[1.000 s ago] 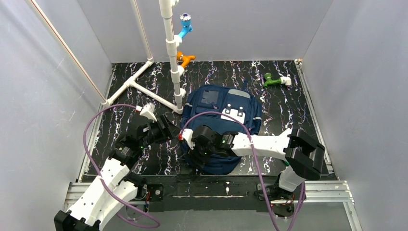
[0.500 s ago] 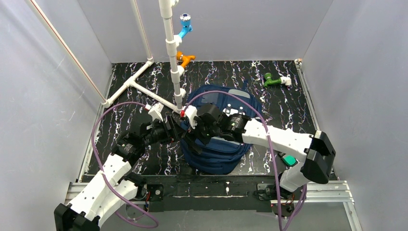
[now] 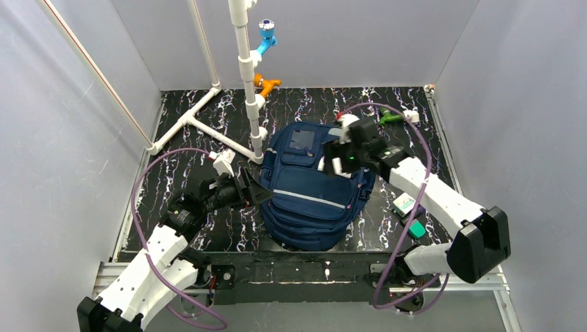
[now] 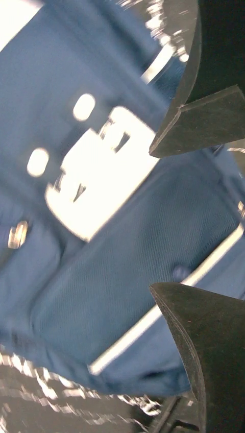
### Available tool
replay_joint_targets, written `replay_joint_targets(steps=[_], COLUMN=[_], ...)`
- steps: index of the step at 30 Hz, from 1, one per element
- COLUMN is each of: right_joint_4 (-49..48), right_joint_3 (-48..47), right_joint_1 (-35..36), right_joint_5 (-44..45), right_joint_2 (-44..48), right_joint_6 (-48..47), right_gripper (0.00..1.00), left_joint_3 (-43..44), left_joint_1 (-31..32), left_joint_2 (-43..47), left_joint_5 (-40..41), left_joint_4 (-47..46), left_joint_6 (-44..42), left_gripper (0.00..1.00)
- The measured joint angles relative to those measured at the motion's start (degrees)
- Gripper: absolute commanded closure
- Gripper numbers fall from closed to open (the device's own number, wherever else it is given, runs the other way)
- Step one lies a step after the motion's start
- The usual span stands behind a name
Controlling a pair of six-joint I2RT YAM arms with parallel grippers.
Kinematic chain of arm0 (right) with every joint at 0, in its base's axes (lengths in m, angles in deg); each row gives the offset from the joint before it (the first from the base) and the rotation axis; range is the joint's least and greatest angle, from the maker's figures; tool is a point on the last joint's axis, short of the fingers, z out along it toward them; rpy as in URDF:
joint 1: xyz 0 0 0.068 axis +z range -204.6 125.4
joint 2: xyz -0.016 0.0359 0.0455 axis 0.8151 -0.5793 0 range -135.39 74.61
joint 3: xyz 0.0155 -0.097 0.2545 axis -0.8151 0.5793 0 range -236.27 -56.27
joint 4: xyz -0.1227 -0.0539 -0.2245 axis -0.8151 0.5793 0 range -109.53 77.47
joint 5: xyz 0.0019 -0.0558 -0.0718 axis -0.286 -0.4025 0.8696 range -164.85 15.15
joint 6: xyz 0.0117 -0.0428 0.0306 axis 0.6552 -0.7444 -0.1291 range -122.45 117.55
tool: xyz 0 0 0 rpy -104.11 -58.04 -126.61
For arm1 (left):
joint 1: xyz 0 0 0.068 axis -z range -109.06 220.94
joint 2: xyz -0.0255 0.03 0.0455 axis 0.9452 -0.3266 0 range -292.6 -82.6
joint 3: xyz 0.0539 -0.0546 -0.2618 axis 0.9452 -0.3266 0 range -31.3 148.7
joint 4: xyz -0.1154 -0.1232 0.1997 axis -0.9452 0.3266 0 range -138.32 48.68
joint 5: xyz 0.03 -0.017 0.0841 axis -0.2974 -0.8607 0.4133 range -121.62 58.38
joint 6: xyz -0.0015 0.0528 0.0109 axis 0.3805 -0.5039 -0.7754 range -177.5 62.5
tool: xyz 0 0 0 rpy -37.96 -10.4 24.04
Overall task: Pack the student bag
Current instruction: Unzip the student bag at the center of the board.
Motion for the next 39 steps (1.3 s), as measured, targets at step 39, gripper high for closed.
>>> replay_joint_targets(steps=[39], right_joint_4=[3.1], right_joint_3=[26.9], right_joint_1=[-19.5], right_joint_5=[-35.9], right_joint_2=[13.3], right_joint_6=[6.8], right_gripper=[0.40], left_joint_3=[-2.8], left_joint_1=[11.3], left_joint_2=[-19.8], left_joint_5=[3.1], left_joint_4=[-16.0], left_joint_6=[3.8], left_gripper=[0.20])
